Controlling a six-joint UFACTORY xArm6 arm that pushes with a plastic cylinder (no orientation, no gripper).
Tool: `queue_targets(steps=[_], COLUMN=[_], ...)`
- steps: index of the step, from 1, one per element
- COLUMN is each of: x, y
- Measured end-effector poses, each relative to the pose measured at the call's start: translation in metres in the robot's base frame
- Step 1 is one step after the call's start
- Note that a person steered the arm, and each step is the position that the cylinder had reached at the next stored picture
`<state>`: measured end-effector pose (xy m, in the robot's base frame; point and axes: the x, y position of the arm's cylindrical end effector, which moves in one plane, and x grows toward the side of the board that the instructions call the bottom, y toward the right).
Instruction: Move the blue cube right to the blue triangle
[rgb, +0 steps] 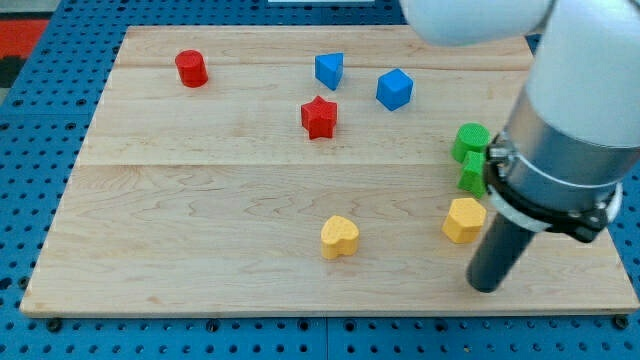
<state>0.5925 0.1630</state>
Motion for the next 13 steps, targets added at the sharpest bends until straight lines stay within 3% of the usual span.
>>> queue_targets(steps=[2,6,7,10,11,13], x=[-0.011,-0.02,-0.041,-0.155,-0.235,-0.255], y=[0.084,0.074,0.075,0.086,0.03,-0.132])
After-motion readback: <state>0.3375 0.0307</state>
